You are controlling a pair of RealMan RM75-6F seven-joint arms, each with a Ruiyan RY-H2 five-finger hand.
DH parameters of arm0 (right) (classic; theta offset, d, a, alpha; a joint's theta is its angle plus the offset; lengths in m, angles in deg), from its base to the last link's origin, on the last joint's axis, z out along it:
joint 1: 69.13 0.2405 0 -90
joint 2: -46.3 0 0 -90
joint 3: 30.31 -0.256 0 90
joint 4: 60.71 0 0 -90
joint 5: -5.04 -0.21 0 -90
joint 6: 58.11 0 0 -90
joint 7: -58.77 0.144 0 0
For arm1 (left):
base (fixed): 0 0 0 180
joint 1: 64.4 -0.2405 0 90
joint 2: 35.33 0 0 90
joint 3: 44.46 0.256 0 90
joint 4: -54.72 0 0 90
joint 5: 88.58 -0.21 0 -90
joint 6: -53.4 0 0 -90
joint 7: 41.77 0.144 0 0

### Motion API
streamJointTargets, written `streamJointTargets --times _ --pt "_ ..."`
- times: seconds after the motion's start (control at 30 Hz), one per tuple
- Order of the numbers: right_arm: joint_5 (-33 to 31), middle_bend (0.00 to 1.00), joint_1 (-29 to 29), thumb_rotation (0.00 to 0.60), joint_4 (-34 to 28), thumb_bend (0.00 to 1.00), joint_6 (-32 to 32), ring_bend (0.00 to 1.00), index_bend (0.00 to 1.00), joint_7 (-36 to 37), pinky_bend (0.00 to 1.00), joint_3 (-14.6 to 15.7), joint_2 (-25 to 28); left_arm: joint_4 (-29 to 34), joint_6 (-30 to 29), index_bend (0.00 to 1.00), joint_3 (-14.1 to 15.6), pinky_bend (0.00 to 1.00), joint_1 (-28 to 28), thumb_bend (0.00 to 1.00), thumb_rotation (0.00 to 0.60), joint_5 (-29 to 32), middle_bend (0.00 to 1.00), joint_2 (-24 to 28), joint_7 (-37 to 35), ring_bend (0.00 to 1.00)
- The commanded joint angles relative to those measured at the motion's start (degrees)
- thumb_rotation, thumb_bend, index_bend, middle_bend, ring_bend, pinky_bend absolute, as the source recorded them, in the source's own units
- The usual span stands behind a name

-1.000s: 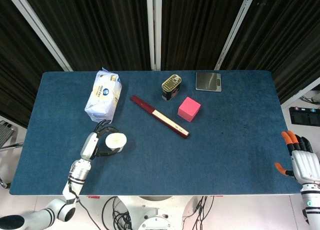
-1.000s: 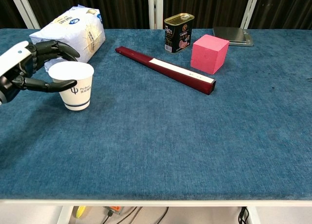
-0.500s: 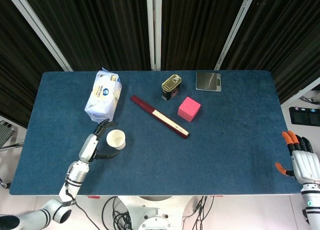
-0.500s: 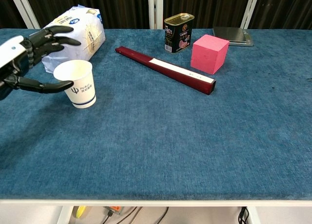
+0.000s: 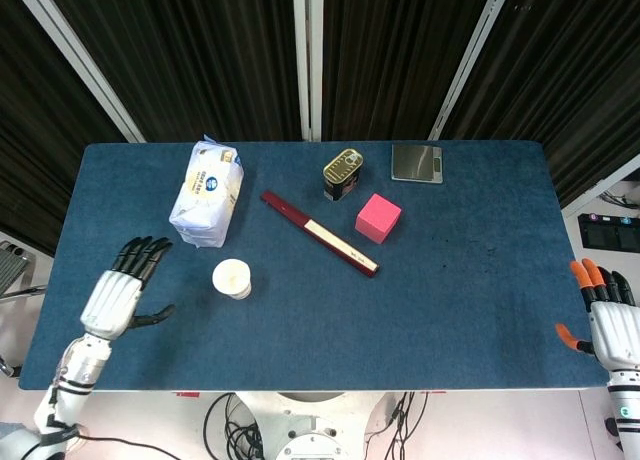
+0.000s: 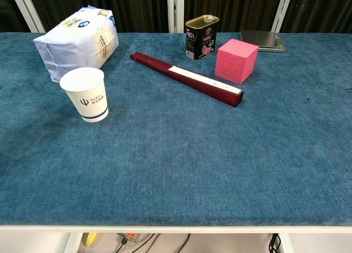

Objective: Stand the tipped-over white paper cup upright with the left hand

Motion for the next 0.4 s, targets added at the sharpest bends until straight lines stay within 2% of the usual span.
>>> streamJointTargets --times 0.03,0.2,0.4 --pt "1.30 0.00 -0.47 0.600 -0.19 0.18 -1.38 0.00 0.00 -0.39 0.00 0.28 -0.24 3.77 -3.14 0.05 1.70 0.00 -6.58 0.17 0.600 4.76 0.04 4.80 10.25 0.00" --pt "2.74 0.00 -1.40 0.600 -0.19 0.18 -4.81 0.00 0.00 -2.86 0.00 0.09 -0.77 3.31 -4.42 0.01 2.39 0.00 -9.61 0.15 0.600 6.39 0.00 4.93 18.03 0.00" --pt "2.65 0.00 -1.43 0.600 -1.09 0.18 -4.53 0.00 0.00 -4.08 0.00 0.27 -1.19 2.30 -5.92 0.01 1.41 0.00 -11.40 0.14 0.600 5.92 0.00 5.60 14.77 0.00"
